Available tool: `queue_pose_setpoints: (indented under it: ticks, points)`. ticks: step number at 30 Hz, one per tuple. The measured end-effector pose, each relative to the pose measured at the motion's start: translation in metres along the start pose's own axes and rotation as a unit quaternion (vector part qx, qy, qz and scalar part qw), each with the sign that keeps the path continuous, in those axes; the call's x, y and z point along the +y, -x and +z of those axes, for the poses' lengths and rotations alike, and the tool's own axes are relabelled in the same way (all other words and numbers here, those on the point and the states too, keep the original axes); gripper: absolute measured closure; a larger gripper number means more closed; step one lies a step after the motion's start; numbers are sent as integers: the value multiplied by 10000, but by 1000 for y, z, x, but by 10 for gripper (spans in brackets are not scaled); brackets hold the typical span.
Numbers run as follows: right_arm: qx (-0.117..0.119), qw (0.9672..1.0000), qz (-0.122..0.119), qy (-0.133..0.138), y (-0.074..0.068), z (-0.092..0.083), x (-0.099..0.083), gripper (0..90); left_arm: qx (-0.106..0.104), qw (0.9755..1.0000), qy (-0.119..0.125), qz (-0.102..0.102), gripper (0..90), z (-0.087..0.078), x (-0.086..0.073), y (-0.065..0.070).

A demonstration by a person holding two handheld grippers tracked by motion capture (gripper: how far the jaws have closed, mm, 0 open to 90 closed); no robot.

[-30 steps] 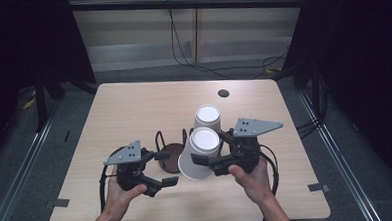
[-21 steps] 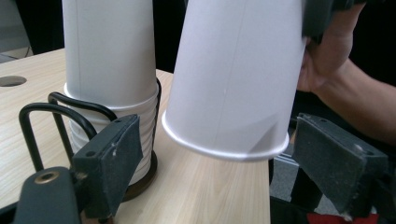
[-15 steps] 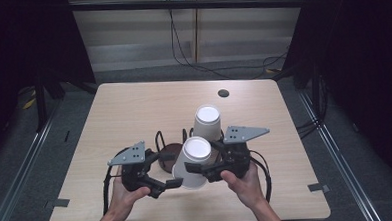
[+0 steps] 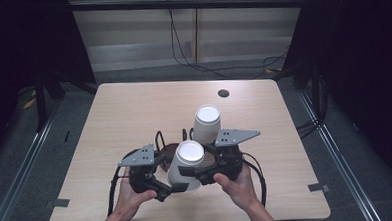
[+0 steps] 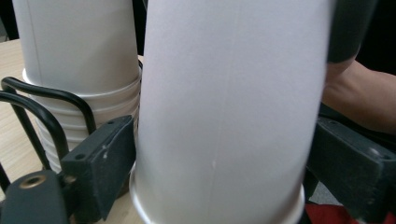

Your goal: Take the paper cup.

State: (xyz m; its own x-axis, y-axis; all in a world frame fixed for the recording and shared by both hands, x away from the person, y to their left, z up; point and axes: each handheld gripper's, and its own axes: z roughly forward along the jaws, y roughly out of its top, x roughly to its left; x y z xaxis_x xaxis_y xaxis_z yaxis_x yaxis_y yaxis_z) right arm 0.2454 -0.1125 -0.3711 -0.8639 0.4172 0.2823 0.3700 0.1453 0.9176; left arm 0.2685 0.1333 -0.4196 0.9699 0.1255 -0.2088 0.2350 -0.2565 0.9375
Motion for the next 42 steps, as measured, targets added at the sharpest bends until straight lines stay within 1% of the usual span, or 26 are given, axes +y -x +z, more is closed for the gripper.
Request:
queue_pose_setpoints:
  ticks: [1,3,5,7,8,13,15,16,20,23,24,25,26,27,28,31,32,33,35,37,38,39,40,41,42]
  points:
    - [45,10000,4,11,-1,1,1,234,35,10000,1,-35,58,2,0,0]
    - [47,10000,2,9,-2,2,1,234,47,10000,4,-41,25,3,-1,0]
    - [73,10000,2,11,-3,4,1,234,31,10000,-15,-50,16,5,-1,0]
    - [115,9999,9,2,-4,6,1,234,49,10000,-29,-14,18,6,-1,0]
    - [119,9999,10,-1,-4,7,0,234,45,10000,-78,32,22,8,-2,1]
    - [192,9998,7,-34,-7,12,-1,234,-53,9999,-97,57,55,10,-2,2]
    - [169,9999,9,-14,-7,13,-2,234,-85,9998,-155,78,106,12,-3,4]
    - [171,9999,14,-14,-7,13,-2,234,-67,9997,-191,161,110,12,-3,5]
    - [197,9998,12,-40,-6,12,-3,235,-30,9994,-243,225,125,12,-3,6]
    - [230,9997,18,-37,-5,11,-3,234,-33,9994,-273,197,151,11,-3,5]
    - [237,9997,54,-42,-4,12,-3,234,-30,9993,-310,225,151,10,-3,4]
    - [274,9996,86,-58,-3,13,-3,229,-43,9993,-329,160,155,10,-4,4]
    - [319,9994,127,-86,-1,15,-4,226,-33,9991,-388,153,160,8,-4,4]
    - [319,9994,127,-86,-1,15,-4,226,-33,9991,-388,153,161,8,-4,4]
    - [369,9992,154,-88,0,16,-6,223,-69,9988,-457,131,163,8,-4,3]
    - [380,9990,197,-102,1,17,-6,220,-54,9987,-494,130,168,7,-4,2]
    - [429,9987,258,-83,3,17,-7,209,-63,9985,-538,102,172,6,-3,1]
    - [445,9986,270,-92,4,18,-8,203,-99,9984,-550,83,172,6,-3,1]
    - [520,9982,280,-127,5,19,-9,177,-171,9981,-594,21,172,5,-3,-1]
    - [530,9981,278,-158,4,19,-10,163,-157,9980,-620,31,172,5,-3,-1]
    - [595,9978,242,-191,4,20,-10,144,-146,9976,-672,33,172,4,-3,0]
    - [595,9978,242,-191,4,20,-10,144,-146,9976,-672,33,172,4,-3,0]
    - [666,9973,251,-192,5,20,-11,144,-135,9972,-729,25,172,2,-2,1]
    - [666,9973,251,-192,5,20,-11,144,-135,9972,-729,25,173,2,-2,1]
    - [716,9969,258,-201,6,20,-11,141,-108,9966,-811,33,173,0,-3,1]
